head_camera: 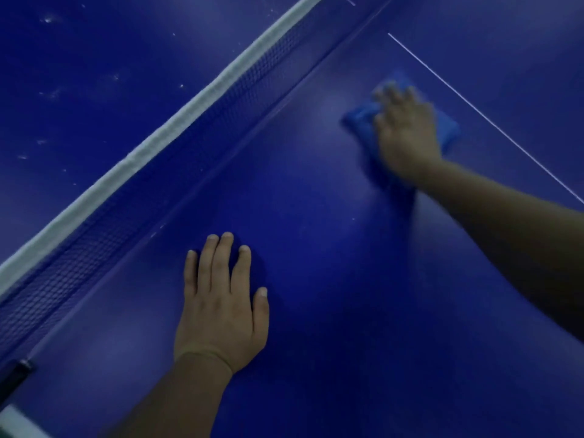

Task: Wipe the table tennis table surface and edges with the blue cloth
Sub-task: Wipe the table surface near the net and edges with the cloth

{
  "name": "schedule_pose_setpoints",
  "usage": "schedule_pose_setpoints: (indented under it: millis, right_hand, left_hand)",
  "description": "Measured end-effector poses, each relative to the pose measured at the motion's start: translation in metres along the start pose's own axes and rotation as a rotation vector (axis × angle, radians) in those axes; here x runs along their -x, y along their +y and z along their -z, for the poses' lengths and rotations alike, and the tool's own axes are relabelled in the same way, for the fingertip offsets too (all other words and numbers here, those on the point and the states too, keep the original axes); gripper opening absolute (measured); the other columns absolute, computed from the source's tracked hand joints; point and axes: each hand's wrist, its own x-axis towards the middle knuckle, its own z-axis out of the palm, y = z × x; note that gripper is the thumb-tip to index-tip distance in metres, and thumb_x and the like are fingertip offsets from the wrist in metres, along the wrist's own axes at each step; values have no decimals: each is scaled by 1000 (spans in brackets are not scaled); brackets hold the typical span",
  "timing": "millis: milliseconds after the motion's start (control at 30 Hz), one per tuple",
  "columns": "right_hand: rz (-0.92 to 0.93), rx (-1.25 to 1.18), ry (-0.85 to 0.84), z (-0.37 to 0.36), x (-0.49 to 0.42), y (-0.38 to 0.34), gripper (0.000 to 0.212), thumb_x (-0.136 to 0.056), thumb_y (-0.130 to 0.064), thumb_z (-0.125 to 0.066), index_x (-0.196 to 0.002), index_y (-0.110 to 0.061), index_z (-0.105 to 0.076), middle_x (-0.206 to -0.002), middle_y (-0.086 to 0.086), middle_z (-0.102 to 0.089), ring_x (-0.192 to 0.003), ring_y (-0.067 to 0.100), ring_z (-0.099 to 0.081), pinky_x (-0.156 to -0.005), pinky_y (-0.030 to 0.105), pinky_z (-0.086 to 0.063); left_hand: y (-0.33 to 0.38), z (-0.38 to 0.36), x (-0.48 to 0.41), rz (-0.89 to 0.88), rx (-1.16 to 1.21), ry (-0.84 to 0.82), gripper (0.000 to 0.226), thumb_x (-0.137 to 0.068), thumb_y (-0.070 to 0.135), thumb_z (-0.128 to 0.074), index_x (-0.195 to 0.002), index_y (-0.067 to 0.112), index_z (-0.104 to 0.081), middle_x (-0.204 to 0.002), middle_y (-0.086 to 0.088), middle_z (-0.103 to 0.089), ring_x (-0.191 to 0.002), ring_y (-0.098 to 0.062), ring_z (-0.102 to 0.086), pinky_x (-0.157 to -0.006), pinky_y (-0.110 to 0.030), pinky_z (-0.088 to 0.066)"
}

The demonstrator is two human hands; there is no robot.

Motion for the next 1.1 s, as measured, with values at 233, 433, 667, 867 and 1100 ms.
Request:
schedule_pose_setpoints:
  millis: [233,433,667,867,1100]
  right_hand:
    - [97,-94,6,-15,101,17,53,-103,-35,-25,-151,-21,-44,-160,4,-35,-151,30,-25,-119,55,-20]
    - [-615,-185,58,6,17,93,53,-106,-40,-20,-158,-29,-24,-168,-5,-14,-154,28,-8,-122,57,-7]
    - [-102,-16,-72,-12,68,62,58,-104,-38,-17,-158,-22,-27,-166,-4,-18,-154,25,-12,-124,46,-9]
    - [-950,-185,86,-2,111,81,54,-106,-40,-20,-159,-30,-22,-168,-5,-13,-154,29,-8,-121,55,-7]
    - [-260,-141,63,-36,133,-162,56,-105,-46,-19,-158,-30,-24,-167,-3,-17,-154,31,-9,-120,59,-5]
  left_hand:
    - [1,1,1,12,19,23,65,-95,39,-32,-142,-3,-46,-157,-23,-29,-151,-38,-20,-121,-60,-14]
    - [1,0,1,7,28,32,66,-95,39,-32,-142,-4,-46,-157,-24,-29,-150,-39,-20,-121,-62,-15]
    - [-1,-2,-1,0,42,47,67,-94,40,-33,-142,-5,-46,-157,-24,-28,-150,-39,-20,-121,-62,-13]
    - [0,-1,0,-3,56,16,67,-95,42,-32,-144,-2,-44,-158,-22,-28,-152,-37,-17,-123,-59,-10]
    - [-4,8,2,-12,235,57,65,-95,44,-31,-143,3,-46,-158,-17,-30,-152,-31,-17,-126,-51,-5]
